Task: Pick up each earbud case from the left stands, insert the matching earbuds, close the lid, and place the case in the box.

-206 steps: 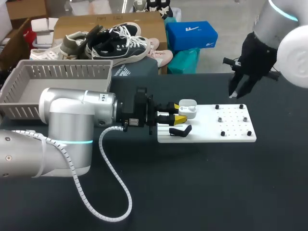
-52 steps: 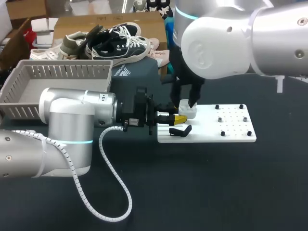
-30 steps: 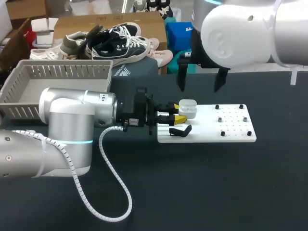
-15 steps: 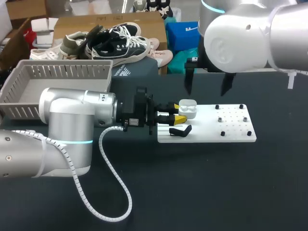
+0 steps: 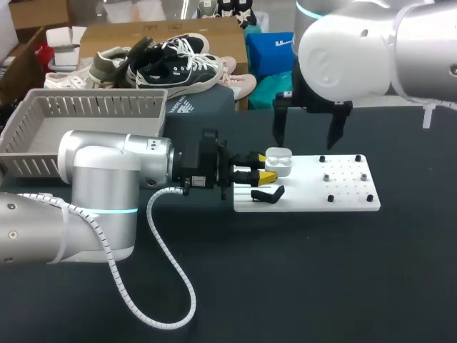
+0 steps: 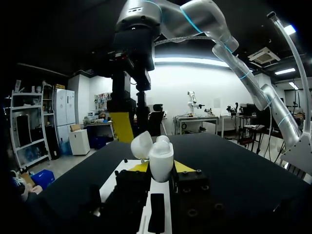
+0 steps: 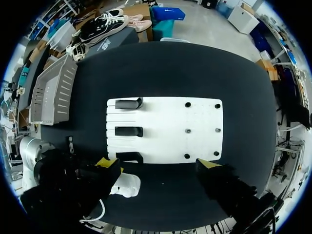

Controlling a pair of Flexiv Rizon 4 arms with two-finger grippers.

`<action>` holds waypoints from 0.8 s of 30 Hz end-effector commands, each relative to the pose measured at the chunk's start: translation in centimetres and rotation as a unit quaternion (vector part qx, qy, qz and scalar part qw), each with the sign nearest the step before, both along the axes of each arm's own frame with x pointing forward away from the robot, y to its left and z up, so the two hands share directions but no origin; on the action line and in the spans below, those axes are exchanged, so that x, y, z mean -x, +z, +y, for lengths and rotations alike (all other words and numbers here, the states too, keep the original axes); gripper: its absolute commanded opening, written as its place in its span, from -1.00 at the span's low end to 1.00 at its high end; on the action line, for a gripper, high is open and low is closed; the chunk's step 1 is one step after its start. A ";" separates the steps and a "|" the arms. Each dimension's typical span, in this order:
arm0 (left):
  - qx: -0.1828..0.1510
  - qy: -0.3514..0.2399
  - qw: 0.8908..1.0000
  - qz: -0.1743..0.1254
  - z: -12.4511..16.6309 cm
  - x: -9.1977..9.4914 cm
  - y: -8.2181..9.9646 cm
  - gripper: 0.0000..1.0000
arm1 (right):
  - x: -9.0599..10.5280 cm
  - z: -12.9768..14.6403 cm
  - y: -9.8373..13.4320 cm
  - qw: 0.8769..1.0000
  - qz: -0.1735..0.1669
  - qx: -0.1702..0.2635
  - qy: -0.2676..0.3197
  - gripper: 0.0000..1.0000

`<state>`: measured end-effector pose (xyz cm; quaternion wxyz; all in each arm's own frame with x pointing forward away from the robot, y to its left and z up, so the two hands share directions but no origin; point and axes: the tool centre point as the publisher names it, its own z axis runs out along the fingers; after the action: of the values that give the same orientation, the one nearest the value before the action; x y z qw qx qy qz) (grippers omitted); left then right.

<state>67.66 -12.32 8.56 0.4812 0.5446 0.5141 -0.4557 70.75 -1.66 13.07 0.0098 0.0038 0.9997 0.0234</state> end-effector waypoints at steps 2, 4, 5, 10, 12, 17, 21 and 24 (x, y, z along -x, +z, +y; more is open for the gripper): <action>0.001 0.001 1.000 -0.001 0.0 0.1 0.0 -1.00 | 1.7 -0.3 0.7 1.000 -0.002 -0.009 0.007 1.00; 0.001 0.001 1.000 -0.001 0.0 0.1 0.0 -1.00 | 2.1 -0.2 0.8 1.000 -0.001 -0.011 0.011 1.00; 0.001 0.001 1.000 -0.001 0.0 0.1 0.0 -1.00 | 2.2 -0.1 0.9 1.000 -0.001 -0.011 0.013 1.00; 0.001 0.001 1.000 -0.001 0.0 0.1 0.0 -1.00 | 2.6 0.2 1.4 1.000 -0.015 -0.014 0.016 1.00; 0.001 0.001 1.000 -0.001 0.0 0.1 0.0 -1.00 | 2.5 -0.1 1.8 0.999 -0.031 -0.015 0.009 1.00; 0.007 0.015 1.000 0.000 0.9 -0.1 0.6 -1.00 | 2.3 -1.8 3.4 0.995 -0.091 -0.036 -0.014 1.00; 0.012 0.042 0.999 0.001 3.3 -0.3 1.8 -1.00 | 2.5 -3.0 4.5 0.989 -0.132 -0.064 -0.023 1.00; 0.006 0.066 0.998 -0.001 5.3 -0.1 2.7 -1.00 | 2.6 -4.0 4.9 0.984 -0.153 -0.081 -0.036 1.00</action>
<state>69.53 -9.23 9.91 0.5000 0.5198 0.5288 -0.4475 70.05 -3.73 17.83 0.0771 0.0268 0.9933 0.0814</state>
